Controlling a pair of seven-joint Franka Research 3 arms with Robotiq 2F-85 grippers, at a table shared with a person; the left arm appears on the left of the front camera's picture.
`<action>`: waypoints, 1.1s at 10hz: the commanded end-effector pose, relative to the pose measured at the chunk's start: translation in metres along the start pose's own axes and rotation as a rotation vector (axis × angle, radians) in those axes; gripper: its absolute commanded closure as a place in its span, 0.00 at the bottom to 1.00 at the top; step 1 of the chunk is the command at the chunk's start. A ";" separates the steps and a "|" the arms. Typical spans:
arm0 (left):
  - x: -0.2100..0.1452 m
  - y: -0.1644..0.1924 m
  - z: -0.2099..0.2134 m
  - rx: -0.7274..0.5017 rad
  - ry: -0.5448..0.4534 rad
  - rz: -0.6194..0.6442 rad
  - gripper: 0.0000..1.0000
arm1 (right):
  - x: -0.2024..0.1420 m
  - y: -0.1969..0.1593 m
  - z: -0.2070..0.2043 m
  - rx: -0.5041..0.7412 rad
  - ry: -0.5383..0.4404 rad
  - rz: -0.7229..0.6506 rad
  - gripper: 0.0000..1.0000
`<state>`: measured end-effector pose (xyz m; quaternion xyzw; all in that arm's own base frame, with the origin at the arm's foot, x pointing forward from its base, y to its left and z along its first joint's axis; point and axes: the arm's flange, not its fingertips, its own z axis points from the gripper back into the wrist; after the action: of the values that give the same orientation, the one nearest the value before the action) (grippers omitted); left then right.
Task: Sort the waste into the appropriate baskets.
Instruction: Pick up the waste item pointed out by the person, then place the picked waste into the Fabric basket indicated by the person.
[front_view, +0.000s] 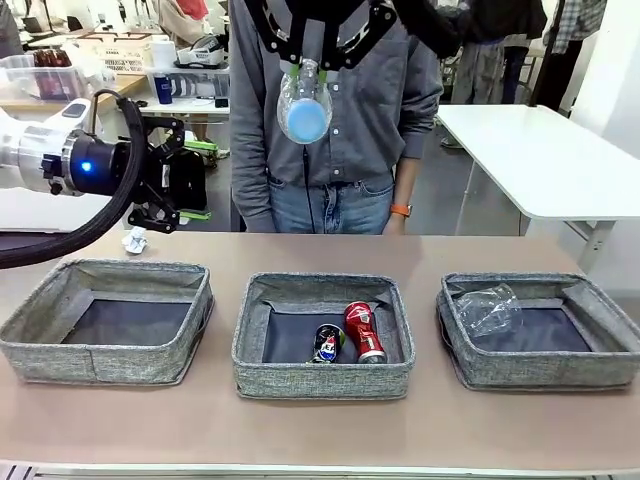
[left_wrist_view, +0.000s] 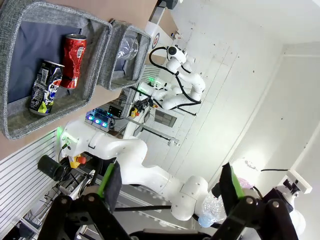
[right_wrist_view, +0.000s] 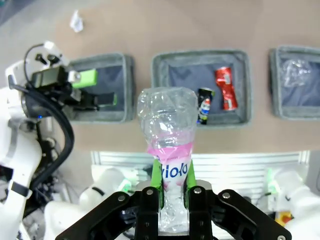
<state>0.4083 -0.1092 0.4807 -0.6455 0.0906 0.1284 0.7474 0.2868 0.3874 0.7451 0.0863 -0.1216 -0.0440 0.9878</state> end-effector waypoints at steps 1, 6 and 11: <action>-0.003 -0.002 0.002 0.007 0.011 0.009 0.00 | -0.001 -0.003 0.003 -0.001 -0.004 -0.011 0.81; -0.003 -0.002 0.002 0.007 0.011 0.009 0.00 | -0.001 -0.003 0.003 -0.001 -0.004 -0.011 0.81; -0.003 -0.002 0.002 0.007 0.011 0.009 0.00 | -0.001 -0.003 0.003 -0.001 -0.004 -0.011 0.81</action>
<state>0.4083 -0.1092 0.4807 -0.6455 0.0906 0.1284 0.7474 0.2872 0.3867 0.7454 0.0868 -0.1215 -0.0445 0.9878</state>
